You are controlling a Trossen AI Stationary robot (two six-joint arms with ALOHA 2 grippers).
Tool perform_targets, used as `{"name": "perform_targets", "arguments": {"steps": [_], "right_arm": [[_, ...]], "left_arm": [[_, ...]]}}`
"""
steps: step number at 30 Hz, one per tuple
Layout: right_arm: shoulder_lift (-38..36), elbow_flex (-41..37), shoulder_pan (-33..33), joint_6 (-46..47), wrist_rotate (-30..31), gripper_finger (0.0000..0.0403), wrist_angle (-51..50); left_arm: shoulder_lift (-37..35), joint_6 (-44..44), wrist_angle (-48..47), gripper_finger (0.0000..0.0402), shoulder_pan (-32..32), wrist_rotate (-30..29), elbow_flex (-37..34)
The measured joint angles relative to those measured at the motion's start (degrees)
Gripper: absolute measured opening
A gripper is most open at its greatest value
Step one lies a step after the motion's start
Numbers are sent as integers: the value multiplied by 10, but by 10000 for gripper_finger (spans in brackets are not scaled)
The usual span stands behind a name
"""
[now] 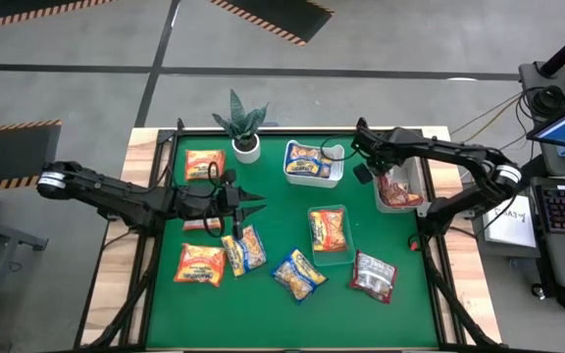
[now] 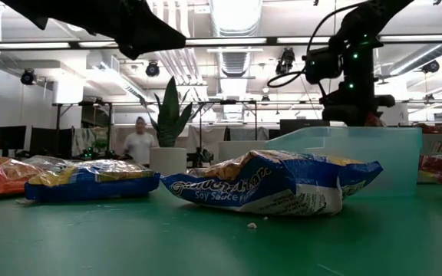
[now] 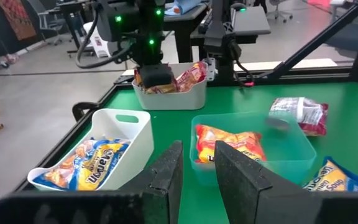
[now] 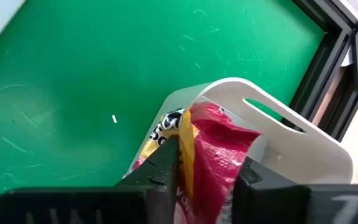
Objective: Sort Maruchan noodles
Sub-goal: Put the red noodle pack into the gray bin
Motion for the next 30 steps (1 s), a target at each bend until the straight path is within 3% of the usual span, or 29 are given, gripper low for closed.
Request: {"name": "perform_targets", "arguments": {"steps": [11,30], "right_arm": [[-15,14,0,4,0,122,-3],[-62,104,1,-8,0,123,-44]], "left_arm": [[0,-50,0,75,-2,0,0],[0,-68,0,75,-10,0,0]]}}
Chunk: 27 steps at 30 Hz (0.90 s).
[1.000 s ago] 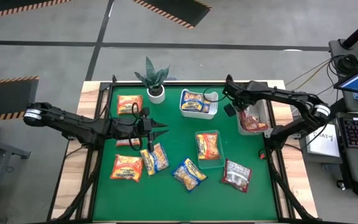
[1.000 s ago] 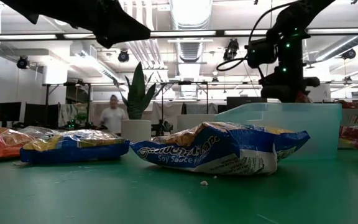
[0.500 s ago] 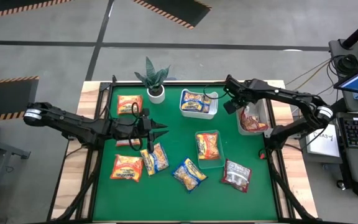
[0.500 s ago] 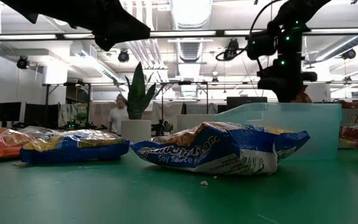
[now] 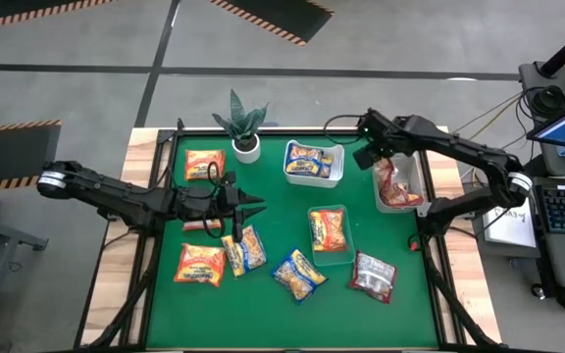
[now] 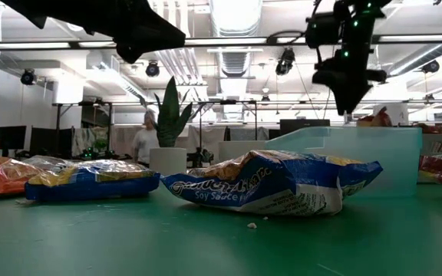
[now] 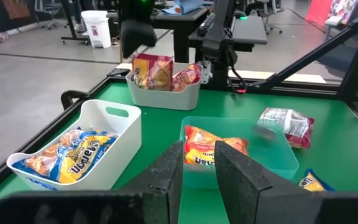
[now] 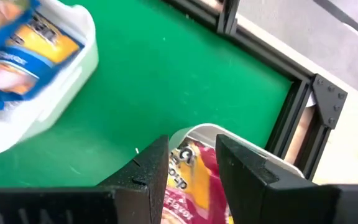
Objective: Sort Maruchan noodles
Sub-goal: Put the red noodle pack into the gray bin, then put the orange noodle pack into the green bin
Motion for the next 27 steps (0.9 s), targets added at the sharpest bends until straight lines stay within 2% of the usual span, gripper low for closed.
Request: {"name": "perform_targets", "arguments": {"steps": [6,16,27], "right_arm": [[-51,9,19,-2,0,123,3],[-147,-32,69,14,0,123,58],[-157,-41,70,19,0,123,58]], "left_arm": [[0,-7,-4,75,0,0,0],[0,-11,-4,75,0,0,0],[0,-15,-4,75,0,0,0]]}}
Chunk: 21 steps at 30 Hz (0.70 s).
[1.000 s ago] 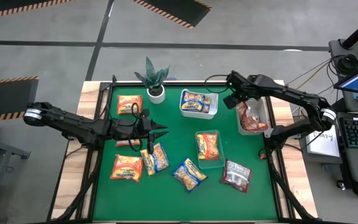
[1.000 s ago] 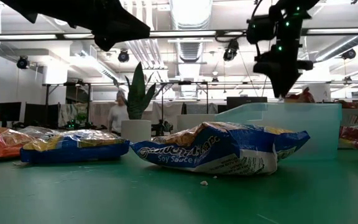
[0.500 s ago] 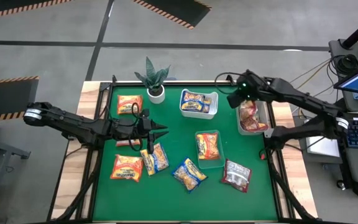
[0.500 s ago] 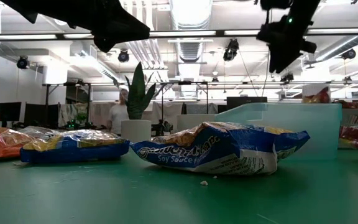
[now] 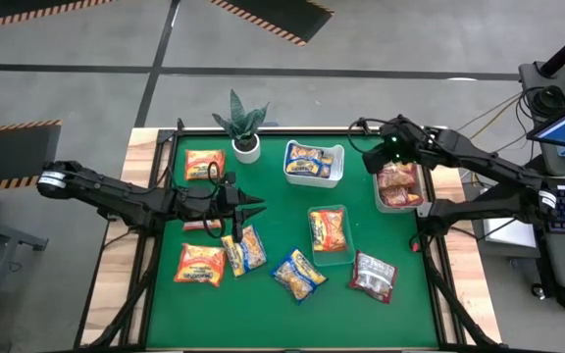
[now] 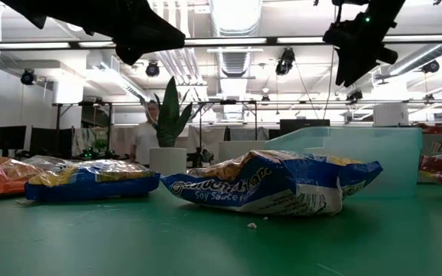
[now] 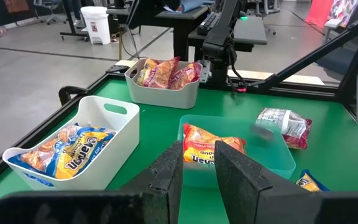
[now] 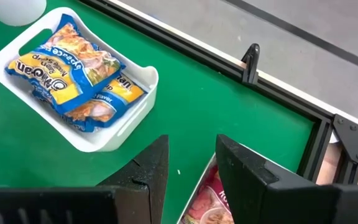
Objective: Sort Maruchan noodles
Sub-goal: Put the orange noodle pack into the green bin
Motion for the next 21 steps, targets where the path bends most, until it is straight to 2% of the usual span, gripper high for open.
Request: {"name": "perform_targets", "arguments": {"steps": [14,17,19,21], "right_arm": [[2,-14,14,-2,-1,123,12],[-5,-39,35,-2,-2,123,44],[-12,-61,52,-2,-2,123,68],[-21,-82,67,-2,-2,123,97]], "left_arm": [[0,-7,-17,75,0,-6,0],[0,-48,-64,75,0,-54,0],[-1,-96,-119,75,0,-105,0],[-1,-145,-176,75,1,-129,0]]}}
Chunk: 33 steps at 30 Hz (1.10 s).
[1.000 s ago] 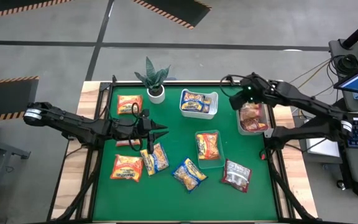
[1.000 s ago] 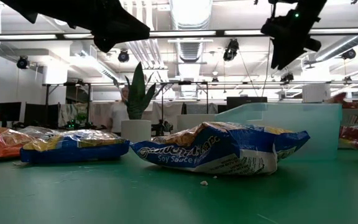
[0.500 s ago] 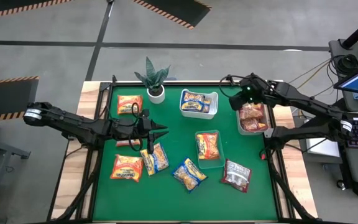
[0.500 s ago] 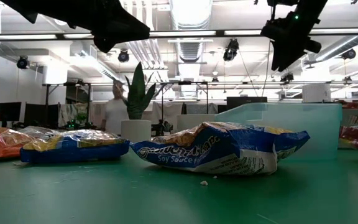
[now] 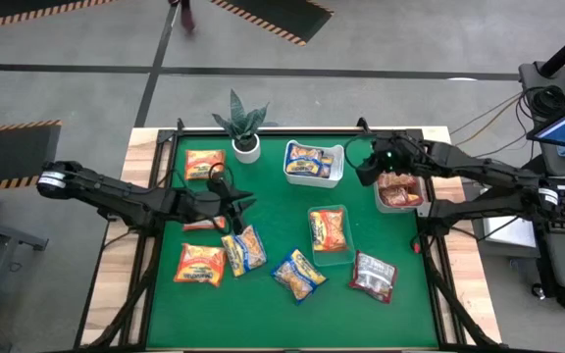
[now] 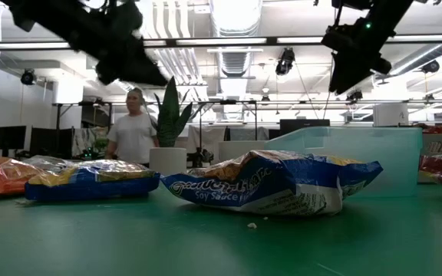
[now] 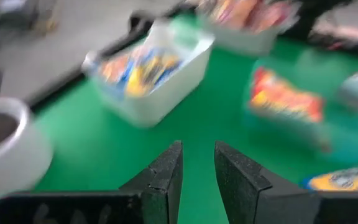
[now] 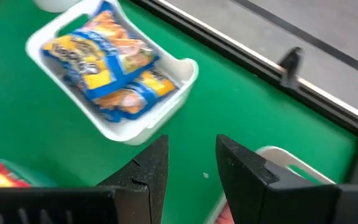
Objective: Sort Maruchan noodles
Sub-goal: Put the orange noodle pack into the green bin
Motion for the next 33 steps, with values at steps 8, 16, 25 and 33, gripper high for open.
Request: {"name": "perform_targets", "arguments": {"steps": [8,16,25,33], "right_arm": [[-19,-67,45,2,-1,123,116],[-17,-99,66,16,-4,123,197],[-16,-100,67,22,-14,123,199],[-16,-100,67,21,-14,123,200]], "left_arm": [[0,-203,-209,75,11,-62,0],[0,-314,-286,75,42,-83,0],[8,-353,-289,75,92,-148,0],[86,-324,-291,75,152,-164,0]]}}
